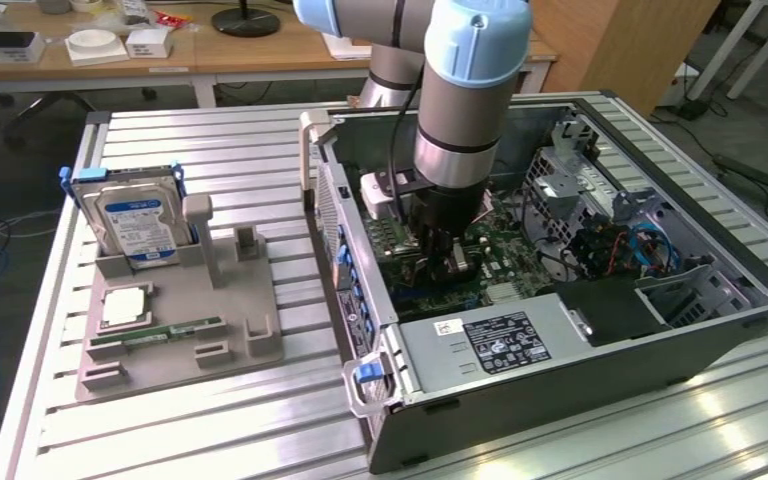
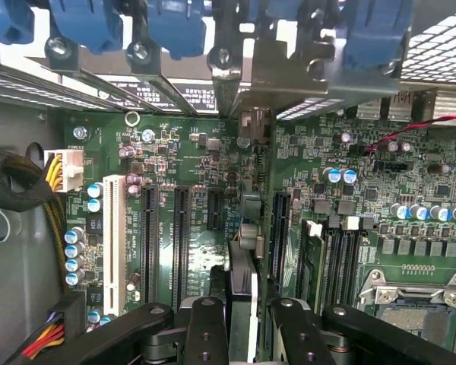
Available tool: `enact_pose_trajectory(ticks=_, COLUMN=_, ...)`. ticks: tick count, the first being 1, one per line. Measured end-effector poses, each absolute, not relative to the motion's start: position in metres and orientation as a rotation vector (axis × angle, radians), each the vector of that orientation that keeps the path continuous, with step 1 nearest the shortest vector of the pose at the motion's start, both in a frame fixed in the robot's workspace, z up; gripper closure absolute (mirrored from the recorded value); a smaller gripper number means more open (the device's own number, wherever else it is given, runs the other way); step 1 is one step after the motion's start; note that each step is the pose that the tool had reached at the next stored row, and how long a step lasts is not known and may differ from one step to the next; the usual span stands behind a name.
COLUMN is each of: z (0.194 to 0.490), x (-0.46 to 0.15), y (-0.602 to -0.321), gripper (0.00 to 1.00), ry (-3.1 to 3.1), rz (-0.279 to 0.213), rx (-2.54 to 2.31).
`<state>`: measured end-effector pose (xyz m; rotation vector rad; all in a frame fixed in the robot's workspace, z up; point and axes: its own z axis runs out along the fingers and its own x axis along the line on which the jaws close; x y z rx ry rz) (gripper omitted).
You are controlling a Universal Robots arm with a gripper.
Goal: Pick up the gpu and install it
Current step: 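Insert the gpu into the slot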
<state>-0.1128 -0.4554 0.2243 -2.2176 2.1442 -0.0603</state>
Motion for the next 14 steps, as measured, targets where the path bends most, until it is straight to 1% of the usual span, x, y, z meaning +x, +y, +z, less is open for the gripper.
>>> enact_pose_trajectory(ticks=13, z=0.223, x=-0.1131, y=-0.4549, gripper=0.72, ry=2.143, rz=-0.056, rx=-2.215)
enact_pose_trajectory(ticks=14, z=0.2233, x=-0.113, y=-0.455, gripper=0.67, ry=2.144, rz=-0.058, rx=-2.216)
